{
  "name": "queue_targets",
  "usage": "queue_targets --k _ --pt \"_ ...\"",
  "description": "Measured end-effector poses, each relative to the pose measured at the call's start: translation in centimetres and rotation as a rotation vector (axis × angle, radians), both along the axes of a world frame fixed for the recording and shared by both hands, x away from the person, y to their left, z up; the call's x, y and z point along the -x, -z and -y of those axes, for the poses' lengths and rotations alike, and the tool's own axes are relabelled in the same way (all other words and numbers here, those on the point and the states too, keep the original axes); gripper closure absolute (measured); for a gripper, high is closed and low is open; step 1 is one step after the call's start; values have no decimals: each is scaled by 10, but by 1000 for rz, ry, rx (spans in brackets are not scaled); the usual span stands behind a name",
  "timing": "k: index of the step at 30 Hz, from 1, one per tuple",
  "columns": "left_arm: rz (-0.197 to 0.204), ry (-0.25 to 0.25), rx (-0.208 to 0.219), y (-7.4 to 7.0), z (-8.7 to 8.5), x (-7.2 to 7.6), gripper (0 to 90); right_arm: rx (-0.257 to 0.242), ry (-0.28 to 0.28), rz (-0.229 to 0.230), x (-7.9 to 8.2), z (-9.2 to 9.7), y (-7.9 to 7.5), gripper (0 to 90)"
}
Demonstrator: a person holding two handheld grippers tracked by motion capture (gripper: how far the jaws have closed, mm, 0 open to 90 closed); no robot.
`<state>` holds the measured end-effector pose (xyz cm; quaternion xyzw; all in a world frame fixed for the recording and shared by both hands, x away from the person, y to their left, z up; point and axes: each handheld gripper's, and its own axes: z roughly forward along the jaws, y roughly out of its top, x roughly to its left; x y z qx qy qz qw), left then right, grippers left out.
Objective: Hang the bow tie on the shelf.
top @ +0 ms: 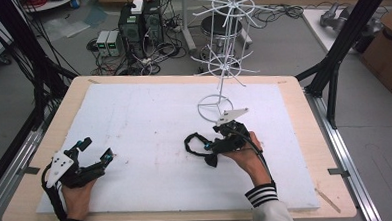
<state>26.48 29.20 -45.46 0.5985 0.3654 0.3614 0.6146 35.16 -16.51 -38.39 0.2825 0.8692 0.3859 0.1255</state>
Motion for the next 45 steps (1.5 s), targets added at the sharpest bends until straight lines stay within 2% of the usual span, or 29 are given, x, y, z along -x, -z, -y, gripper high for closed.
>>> queue_targets --k 4,7,8,9,11,12,14,15,17,18,25,29,38,42,44,45 --pt "1 -1 0 0 0 0 163 76 -18 -8 -6 -10 0 445" --pt "1 0 0 0 0 0 163 97 -23 -16 -8 -12 2 458" --pt "2 0 0 0 0 0 163 118 -28 -25 -9 -13 4 485" --pt "2 0 0 0 0 0 163 118 -28 -25 -9 -13 4 485" --pt "2 0 0 0 0 0 163 152 -36 -26 -12 -14 7 486" --pt "0 0 0 0 0 0 163 176 -36 -39 -12 -15 9 495" --pt "2 0 0 0 0 0 163 182 -34 -43 -12 -15 10 498" --pt "1 0 0 0 0 0 163 211 -29 -61 -13 -17 12 519" --pt "1 0 0 0 0 0 163 212 -31 -61 -13 -18 12 523" --pt "1 0 0 0 0 0 163 234 -36 -62 -15 -20 14 533" --pt "0 0 1 0 0 0 163 278 -45 -47 -17 -25 17 566" --pt "0 0 1 0 0 0 163 294 -50 -65 -20 -28 21 581" --pt "0 0 1 0 0 0 163 323 -49 -75 -25 -27 26 584" --pt "0 0 1 0 0 0 163 339 -30 -102 -24 -29 28 594" --pt "0 0 1 0 0 0 163 344 -44 -87 -25 -29 29 594" --pt "0 0 1 0 0 0 163 347 -31 -106 -24 -30 29 594"
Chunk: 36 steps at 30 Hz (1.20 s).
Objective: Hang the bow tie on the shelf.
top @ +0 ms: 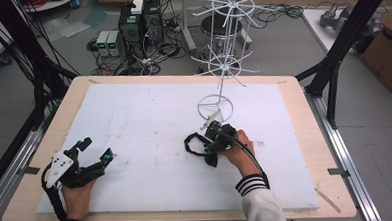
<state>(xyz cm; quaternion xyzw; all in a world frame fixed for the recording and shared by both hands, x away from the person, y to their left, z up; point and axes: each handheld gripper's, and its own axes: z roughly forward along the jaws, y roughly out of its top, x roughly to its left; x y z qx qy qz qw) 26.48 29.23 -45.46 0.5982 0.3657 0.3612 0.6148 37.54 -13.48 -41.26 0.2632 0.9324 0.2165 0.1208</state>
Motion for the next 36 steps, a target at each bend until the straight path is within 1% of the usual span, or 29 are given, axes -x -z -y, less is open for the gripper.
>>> queue_targets --k 2,4,6,7,8,9,10,15,16,17,18,19,21,26,28,30,31,32,33,34,35,36 --pt "1 0 0 0 0 0 163 2 2 0 -1 -1 2 599" --pt "0 0 0 0 0 0 163 11 -8 1 -3 -1 3 607" --pt "0 -1 -1 0 0 0 163 13 -7 -7 -3 -1 4 622" --pt "1 -1 0 0 0 0 163 16 -4 -10 -3 -1 5 653" --pt "0 -1 -3 0 0 0 163 16 -4 -10 -3 -1 5 653" --pt "0 -1 0 0 0 0 163 14 -8 -15 -3 -1 5 672" --pt "0 -1 -1 0 0 0 163 17 -11 -23 -3 -2 4 715" --pt "1 -1 0 0 0 0 163 20 -23 -24 -2 -3 5 748" --pt "0 0 0 0 0 0 163 25 -13 -32 -1 -4 4 766" --pt "1 0 0 0 0 0 163 26 -27 -27 -1 -5 4 795" --pt "1 1 0 0 0 0 163 34 -34 -23 -1 -6 4 803" --pt "1 1 1 0 0 0 163 42 -26 -21 1 -8 4 843" --pt "2 0 2 0 0 0 163 44 -22 -16 1 -8 4 847" --pt "1 1 0 0 0 0 163 24 -5 -29 2 -6 3 856" --pt "2 1 2 0 0 0 163 21 0 -21 3 -6 1 856" --pt "2 0 2 0 0 0 163 4 -30 8 2 -5 1 856" --pt "2 0 2 0 0 0 163 4 -30 8 2 -5 1 856" --pt "2 0 2 0 0 0 163 5 -5 -8 4 -5 0 856" --pt "2 0 2 0 0 0 163 -23 -15 8 4 -3 0 856" --pt "2 0 2 0 0 0 163 -23 -15 8 4 -3 0 856" --pt "3 0 2 0 0 0 163 -43 -5 15 5 -1 -3 856" --pt "2 1 2 0 0 0 163 -48 -4 21 6 -1 -4 856"
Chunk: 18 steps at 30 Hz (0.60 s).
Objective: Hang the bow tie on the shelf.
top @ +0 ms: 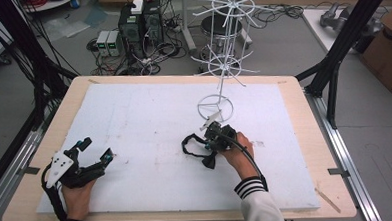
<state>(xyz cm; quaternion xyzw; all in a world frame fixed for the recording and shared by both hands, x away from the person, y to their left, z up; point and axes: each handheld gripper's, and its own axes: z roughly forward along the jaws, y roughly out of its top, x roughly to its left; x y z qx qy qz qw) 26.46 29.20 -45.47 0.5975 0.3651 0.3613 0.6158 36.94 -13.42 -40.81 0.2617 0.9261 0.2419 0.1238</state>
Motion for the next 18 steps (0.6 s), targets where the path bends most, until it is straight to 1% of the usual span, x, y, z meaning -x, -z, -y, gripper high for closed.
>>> queue_targets --k 1,2,3,4,6,7,8,9,10,11,15,18 --pt "0 -1 1 0 0 0 163 0 0 0 0 0 0 856" --pt "0 0 0 0 0 0 163 -13 -2 10 0 1 -2 856" --pt "0 0 0 0 0 0 163 -36 -6 25 1 3 -4 857" --pt "0 0 0 0 0 0 163 -69 2 44 2 5 -9 857" --pt "1 -1 -1 0 0 0 163 -75 3 47 3 6 -10 857" --pt "0 -1 -1 0 0 0 163 -84 3 63 3 7 -12 857" --pt "1 -1 0 0 0 0 163 -90 8 66 4 8 -13 856" --pt "0 -1 0 0 0 0 163 -117 16 87 6 10 -17 857" --pt "0 -1 -1 0 0 0 163 -117 16 87 6 10 -17 857" --pt "1 -1 0 0 0 0 163 -126 18 99 6 11 -18 857" --pt "1 -1 0 0 0 0 163 -202 27 163 10 17 -28 857" --pt "1 -1 -1 0 0 0 163 -245 33 209 13 20 -35 857"
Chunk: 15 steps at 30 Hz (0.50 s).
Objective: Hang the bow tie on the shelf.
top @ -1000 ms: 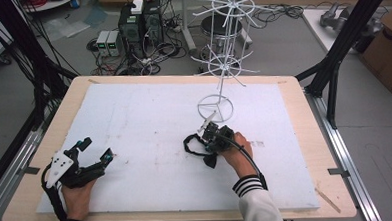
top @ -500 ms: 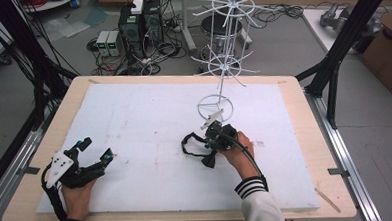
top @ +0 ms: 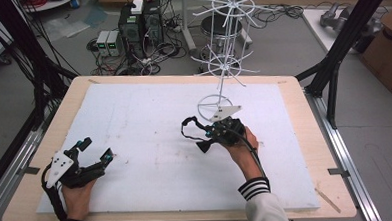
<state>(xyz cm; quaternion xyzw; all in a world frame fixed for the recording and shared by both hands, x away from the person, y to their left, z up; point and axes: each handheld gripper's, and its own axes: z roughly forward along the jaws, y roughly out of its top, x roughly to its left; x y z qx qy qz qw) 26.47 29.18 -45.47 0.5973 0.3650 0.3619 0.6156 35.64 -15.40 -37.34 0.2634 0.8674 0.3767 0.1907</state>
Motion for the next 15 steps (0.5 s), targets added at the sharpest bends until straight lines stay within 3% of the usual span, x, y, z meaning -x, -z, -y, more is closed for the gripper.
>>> queue_targets --k 2,7,15 --pt "0 0 0 0 0 0 163 -32 8 46 3 3 -5 857" --pt "0 0 -1 0 0 0 163 -82 20 100 7 7 -13 857" --pt "0 0 -1 0 0 0 163 -135 44 138 10 17 -20 857"
